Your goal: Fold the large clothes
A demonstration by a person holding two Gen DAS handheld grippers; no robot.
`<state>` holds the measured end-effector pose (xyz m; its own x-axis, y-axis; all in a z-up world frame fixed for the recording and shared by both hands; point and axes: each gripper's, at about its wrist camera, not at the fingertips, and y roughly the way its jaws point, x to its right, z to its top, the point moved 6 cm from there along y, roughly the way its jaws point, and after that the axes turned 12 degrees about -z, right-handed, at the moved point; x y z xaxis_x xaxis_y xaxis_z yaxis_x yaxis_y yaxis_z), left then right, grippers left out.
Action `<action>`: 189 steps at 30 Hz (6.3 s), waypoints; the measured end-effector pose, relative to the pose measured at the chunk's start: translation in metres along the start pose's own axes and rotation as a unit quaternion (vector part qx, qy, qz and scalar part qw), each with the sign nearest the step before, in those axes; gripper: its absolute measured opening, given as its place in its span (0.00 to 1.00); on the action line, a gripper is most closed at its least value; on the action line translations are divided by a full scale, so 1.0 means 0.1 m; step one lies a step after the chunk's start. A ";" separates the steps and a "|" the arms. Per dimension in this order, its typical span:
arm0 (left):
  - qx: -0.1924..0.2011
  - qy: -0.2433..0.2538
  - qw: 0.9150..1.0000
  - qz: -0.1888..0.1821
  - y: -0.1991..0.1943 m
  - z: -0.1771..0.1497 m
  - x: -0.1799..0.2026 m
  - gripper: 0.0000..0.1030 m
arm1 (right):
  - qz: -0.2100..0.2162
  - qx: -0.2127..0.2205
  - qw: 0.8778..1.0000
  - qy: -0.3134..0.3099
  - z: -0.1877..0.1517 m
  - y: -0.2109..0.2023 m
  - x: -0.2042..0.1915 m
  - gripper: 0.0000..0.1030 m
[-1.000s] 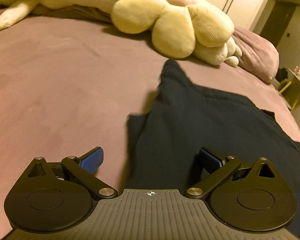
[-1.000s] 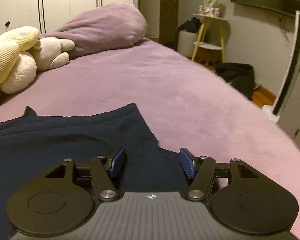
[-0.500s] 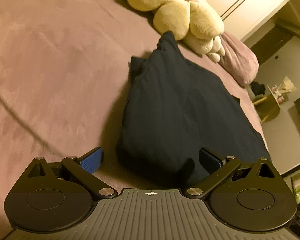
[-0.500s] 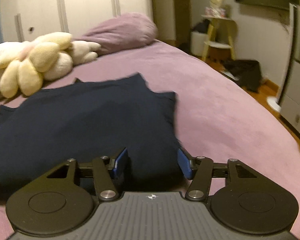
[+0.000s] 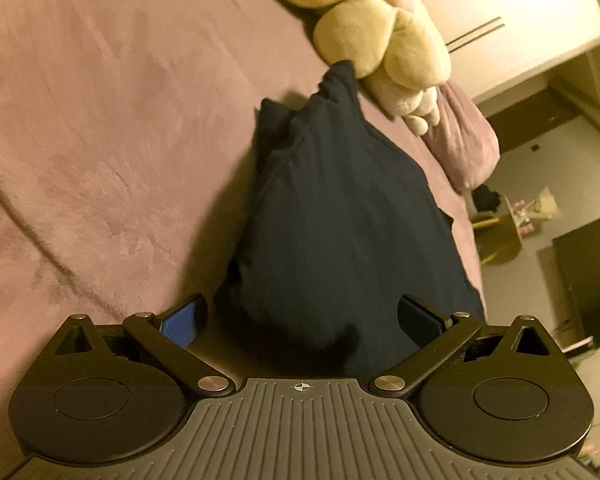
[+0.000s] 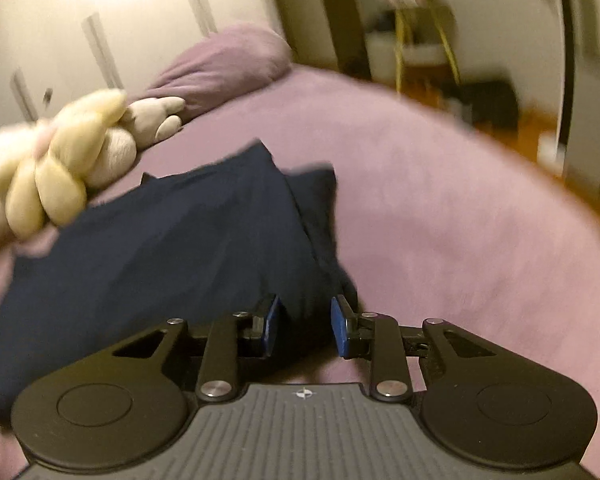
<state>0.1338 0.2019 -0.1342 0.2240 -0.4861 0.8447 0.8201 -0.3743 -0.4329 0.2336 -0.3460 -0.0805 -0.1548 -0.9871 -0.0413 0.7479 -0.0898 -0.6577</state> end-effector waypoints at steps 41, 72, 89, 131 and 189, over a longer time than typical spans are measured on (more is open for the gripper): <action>-0.090 0.010 0.990 -0.112 0.39 0.59 0.75 0.45 | 0.114 -0.017 0.989 -0.097 -0.10 0.09 -1.82 0.18; -0.177 0.238 0.940 -0.169 1.83 -1.35 2.49 0.95 | 0.120 -0.020 0.986 0.115 0.22 0.25 -0.11 0.20; -0.056 0.213 0.974 -0.046 1.17 -0.59 2.05 0.98 | 0.137 -0.073 0.985 0.074 0.08 0.69 -0.33 0.24; -0.014 0.222 0.970 0.092 2.64 -0.39 1.99 1.00 | -0.022 0.089 0.995 -0.047 0.75 1.27 -1.31 0.29; -0.161 0.045 0.982 -0.093 2.51 -0.31 1.34 0.95 | 0.240 -0.197 0.929 0.201 0.57 1.56 0.25 0.72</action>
<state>0.3537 0.0184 -0.1396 0.0275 -0.4485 0.8934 0.6305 -0.6857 -0.3637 0.3837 -0.3919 -0.1413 -0.1537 -0.7642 -0.6264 0.5106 0.4813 -0.7124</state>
